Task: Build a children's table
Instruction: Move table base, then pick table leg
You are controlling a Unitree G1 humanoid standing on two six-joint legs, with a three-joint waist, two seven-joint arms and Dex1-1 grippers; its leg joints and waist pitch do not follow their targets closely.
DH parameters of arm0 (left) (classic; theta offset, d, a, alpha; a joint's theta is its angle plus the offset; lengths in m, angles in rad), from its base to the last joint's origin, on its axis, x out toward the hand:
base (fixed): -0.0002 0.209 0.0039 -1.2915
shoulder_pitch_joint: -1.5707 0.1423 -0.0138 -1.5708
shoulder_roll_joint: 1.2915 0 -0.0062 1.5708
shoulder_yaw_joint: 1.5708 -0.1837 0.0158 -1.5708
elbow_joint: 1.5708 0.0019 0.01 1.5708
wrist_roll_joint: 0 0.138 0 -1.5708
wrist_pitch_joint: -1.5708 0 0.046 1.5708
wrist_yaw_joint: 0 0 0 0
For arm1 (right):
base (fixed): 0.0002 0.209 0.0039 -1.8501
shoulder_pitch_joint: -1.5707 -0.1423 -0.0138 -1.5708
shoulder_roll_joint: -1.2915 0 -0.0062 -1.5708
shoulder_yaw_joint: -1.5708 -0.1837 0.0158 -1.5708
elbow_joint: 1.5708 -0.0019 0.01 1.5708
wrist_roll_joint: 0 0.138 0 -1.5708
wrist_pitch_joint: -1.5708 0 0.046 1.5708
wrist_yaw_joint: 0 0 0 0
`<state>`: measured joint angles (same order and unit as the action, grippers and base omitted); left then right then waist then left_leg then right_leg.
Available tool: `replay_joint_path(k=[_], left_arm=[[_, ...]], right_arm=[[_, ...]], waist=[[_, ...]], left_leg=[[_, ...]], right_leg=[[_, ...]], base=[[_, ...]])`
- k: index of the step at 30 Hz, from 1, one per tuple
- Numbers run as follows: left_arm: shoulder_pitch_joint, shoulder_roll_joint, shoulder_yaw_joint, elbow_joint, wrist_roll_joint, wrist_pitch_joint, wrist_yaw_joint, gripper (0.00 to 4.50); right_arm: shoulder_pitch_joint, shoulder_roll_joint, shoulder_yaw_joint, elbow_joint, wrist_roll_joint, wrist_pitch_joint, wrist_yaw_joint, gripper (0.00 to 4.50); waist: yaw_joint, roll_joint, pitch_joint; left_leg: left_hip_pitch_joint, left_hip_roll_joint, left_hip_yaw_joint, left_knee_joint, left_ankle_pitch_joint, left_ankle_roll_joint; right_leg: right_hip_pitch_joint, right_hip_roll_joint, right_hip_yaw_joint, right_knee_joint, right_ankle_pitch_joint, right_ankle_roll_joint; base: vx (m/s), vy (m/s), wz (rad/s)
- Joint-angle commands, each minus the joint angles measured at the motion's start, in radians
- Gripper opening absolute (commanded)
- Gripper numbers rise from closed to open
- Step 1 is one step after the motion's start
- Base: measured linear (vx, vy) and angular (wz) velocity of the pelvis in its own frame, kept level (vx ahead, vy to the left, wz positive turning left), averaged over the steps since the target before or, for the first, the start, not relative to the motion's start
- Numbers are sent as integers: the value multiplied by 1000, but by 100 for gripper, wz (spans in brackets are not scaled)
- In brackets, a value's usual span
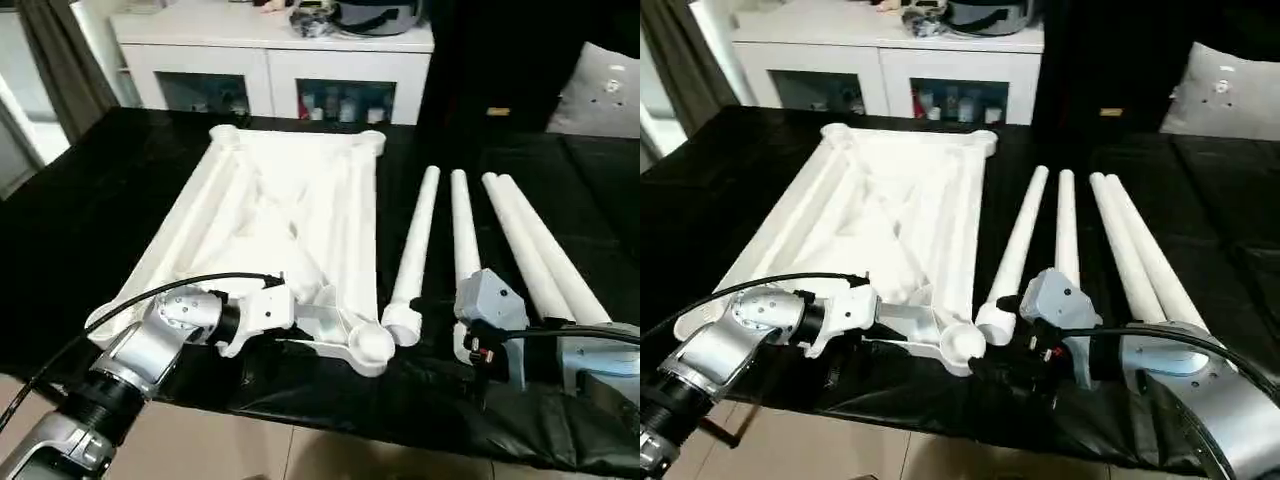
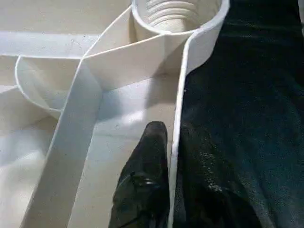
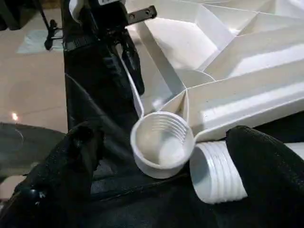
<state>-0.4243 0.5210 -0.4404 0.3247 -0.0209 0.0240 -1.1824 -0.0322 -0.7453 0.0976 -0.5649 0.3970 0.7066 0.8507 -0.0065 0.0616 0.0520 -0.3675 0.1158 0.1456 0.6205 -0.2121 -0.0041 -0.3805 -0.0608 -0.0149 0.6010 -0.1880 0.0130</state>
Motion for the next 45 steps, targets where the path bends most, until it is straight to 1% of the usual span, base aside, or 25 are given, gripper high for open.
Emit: replay_joint_path(k=[1,7,8,14,16,18,19,20,22,23,24,25,26,28,30,31,32,33,34,36,37,38,40,43,45], left_arm=[[-8,10,36,31,24,23,53,17],[-9,16,44,42,24,24,49,1],[-11,14,46,50,24,13,52,1],[-10,5,50,55,24,9,71,1],[-7,-4,55,45,22,23,84,1],[-6,-12,59,40,26,41,102,1],[-5,-14,60,37,26,41,103,1],[-3,-17,60,34,26,37,104,1],[-1,-21,59,33,28,22,108,1],[-2,-24,61,36,35,17,123,1],[-3,-26,62,38,38,14,131,1],[-5,-33,69,46,41,10,150,28],[-3,-36,77,40,27,23,147,28],[15,-30,93,0,-4,44,120,56],[19,-29,99,-10,-7,43,123,59],[33,-25,117,-45,-24,56,127,67],[37,-23,124,-57,-31,63,127,77],[46,-22,140,-84,-49,77,126,87],[52,-23,151,-99,-60,82,130,94],[62,-27,173,-134,-83,105,136,97],[74,-29,189,-171,-102,127,142,112],[78,-30,195,-184,-109,134,144,112],[113,-32,222,-287,-169,198,161,133],[130,-33,231,-328,-179,211,171,146],[161,-44,252,-390,-179,246,217,146]], right_arm=[[-11,8,1,10,9,-4,-12,450],[-11,21,-3,11,5,-9,-23,450],[-5,34,-17,8,-1,-12,-50,450],[23,82,-66,-6,-12,0,-136,450],[60,139,-125,-35,-22,67,-247,450],[-86,246,-78,50,-52,160,-363,450],[-160,302,-61,103,-64,205,-415,450],[-213,344,-54,144,-72,238,-453,450],[-260,380,-46,187,-95,257,-501,450],[-270,393,-49,199,-95,263,-516,450],[-275,401,-51,205,-96,267,-524,450],[-290,418,-54,221,-102,283,-548,450],[-307,441,-58,242,-103,299,-568,450],[-354,500,-64,288,-114,340,-607,450],[-367,513,-66,303,-122,356,-620,450],[-404,541,-76,352,-141,389,-661,450],[-416,550,-81,369,-146,400,-677,450],[-439,562,-89,400,-153,414,-705,450],[-448,562,-89,413,-156,417,-711,450],[-467,561,-91,440,-163,426,-723,450],[-486,560,-93,465,-178,438,-740,450],[-492,560,-94,473,-183,441,-745,450],[-521,566,-114,510,-203,455,-772,450],[-530,565,-121,510,-213,457,-786,450],[-543,558,-132,502,-234,471,-816,450]], waist=[[5,-12,-46],[-3,-12,-48],[-3,-15,-48],[-3,-13,-46],[-3,-15,-43],[-9,-15,-44],[-26,-18,-43],[-31,-17,-44],[-29,-15,-45],[-27,-12,-44],[-26,-15,-45],[-22,-12,-47],[-20,-11,-50],[-20,-12,-56],[-12,-10,-65],[-3,-8,-67],[-4,-9,-69],[-1,-8,-70],[5,-6,-64],[9,-7,-63],[16,-7,-60],[15,-7,-60],[16,-11,-58],[17,-15,-56],[17,-18,-55]], left_leg=[[6,97,-47,-97,-354,-13],[5,95,-42,-92,-313,8],[5,96,-41,-92,-306,11],[6,97,-43,-96,-331,-2],[6,95,-42,-98,-344,-6],[6,89,-45,-98,-346,-19],[-9,83,-53,-103,-354,-34],[4,81,-54,-95,-381,-49],[16,85,-47,-92,-381,-57],[14,89,-44,-96,-376,-61],[11,90,-44,-97,-370,-61],[10,90,-42,-99,-352,-63],[11,91,-40,-99,-340,-63],[0,84,-36,-95,-265,-56],[1,86,-30,-86,-192,-42],[1,87,-25,-84,-136,-28],[-4,86,-24,-81,-94,-20],[-3,85,-23,-80,-80,-18],[0,87,-19,-82,-105,-20],[3,89,-18,-83,-124,-30],[6,90,-18,-87,-162,-44],[8,91,-18,-86,-169,-53],[7,91,-19,-90,-187,-69],[7,88,-16,-91,-206,-72],[3,88,-17,-91,-196,-71]], right_leg=[[28,-94,46,-82,-387,-221],[30,-92,44,-81,-355,-239],[30,-92,45,-82,-351,-241],[26,-91,44,-82,-381,-230],[23,-91,45,-86,-412,-218],[18,-87,42,-83,-428,-218],[26,-89,34,-75,-471,-209],[12,-91,33,-84,-541,-190],[1,-89,42,-91,-536,-180],[5,-87,44,-90,-497,-180],[8,-86,44,-87,-471,-184],[10,-84,44,-82,-416,-194],[12,-84,45,-79,-383,-201],[24,-85,44,-65,-265,-238],[28,-86,46,-57,-177,-255],[28,-83,44,-53,-101,-264],[31,-82,42,-44,-40,-281],[30,-82,40,-44,-28,-285],[27,-78,40,-48,-61,-288],[26,-78,40,-48,-84,-286],[23,-77,40,-51,-137,-276],[22,-77,41,-49,-147,-274],[22,-78,41,-48,-174,-264],[19,-74,42,-52,-199,-246],[23,-77,43,-53,-209,-237]], base=[[0,0,0],[0,0,0],[0,0,0],[0,0,0],[0,0,0],[0,0,0],[0,0,0],[0,0,0],[0,0,0],[0,0,0],[0,0,0],[0,0,0],[0,0,0],[0,0,0],[0,0,0],[0,0,0],[0,0,0],[0,0,0],[0,0,0],[0,0,0],[0,0,0],[0,0,0],[0,0,0],[0,0,0],[0,0,0]])
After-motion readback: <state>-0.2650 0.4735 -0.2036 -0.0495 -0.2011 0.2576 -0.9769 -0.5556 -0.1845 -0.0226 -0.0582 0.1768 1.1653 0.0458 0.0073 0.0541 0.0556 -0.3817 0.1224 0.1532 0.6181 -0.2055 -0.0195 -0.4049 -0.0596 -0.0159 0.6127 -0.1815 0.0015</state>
